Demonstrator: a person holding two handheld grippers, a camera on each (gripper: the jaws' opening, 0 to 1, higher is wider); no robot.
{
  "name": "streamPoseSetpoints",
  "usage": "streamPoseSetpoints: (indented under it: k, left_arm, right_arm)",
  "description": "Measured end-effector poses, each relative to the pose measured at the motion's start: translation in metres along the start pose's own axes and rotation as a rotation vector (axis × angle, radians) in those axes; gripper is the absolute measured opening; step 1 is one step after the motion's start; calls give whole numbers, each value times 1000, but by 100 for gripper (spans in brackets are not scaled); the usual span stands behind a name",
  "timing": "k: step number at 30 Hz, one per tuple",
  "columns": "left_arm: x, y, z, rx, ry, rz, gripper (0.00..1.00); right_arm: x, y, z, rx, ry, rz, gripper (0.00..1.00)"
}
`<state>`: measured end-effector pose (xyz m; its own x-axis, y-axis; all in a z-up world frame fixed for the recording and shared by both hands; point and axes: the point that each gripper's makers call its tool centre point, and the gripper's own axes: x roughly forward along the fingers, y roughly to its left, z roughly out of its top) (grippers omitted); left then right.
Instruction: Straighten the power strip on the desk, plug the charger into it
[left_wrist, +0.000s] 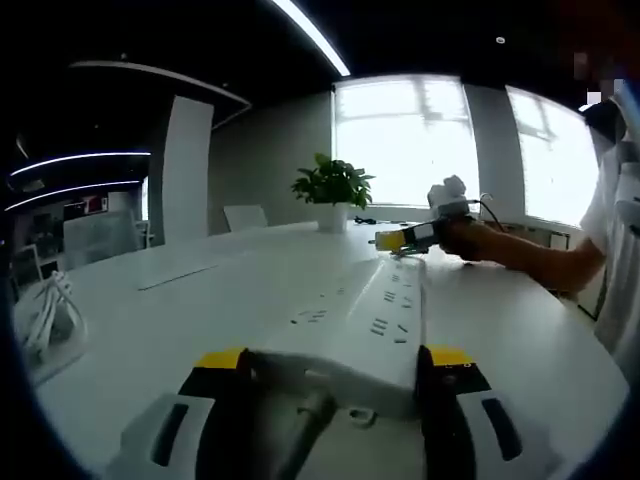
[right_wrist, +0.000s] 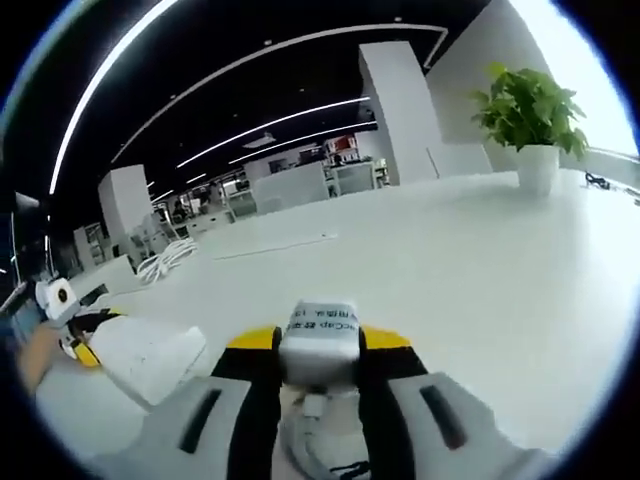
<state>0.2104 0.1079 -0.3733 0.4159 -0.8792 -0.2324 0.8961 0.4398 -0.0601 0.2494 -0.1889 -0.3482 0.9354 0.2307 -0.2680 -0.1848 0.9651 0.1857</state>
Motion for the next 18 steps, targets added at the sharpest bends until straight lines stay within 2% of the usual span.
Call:
streamPoseSetpoints:
  k: [3, 6, 11, 18]
  left_arm:
    - [0, 0, 0, 0, 0, 0, 70]
    - [1, 1, 0, 0, 0, 0, 70]
    - [1, 0, 1, 0, 0, 0, 70]
    - [2, 0, 1, 0, 0, 0, 70]
  right_arm:
    - [1, 3, 1, -2, 18, 7, 28]
    - [0, 14, 2, 1, 42, 46, 28]
    - [-8, 33, -2, -24, 86, 97, 28]
    - [-21, 52, 5, -83, 137, 158, 28]
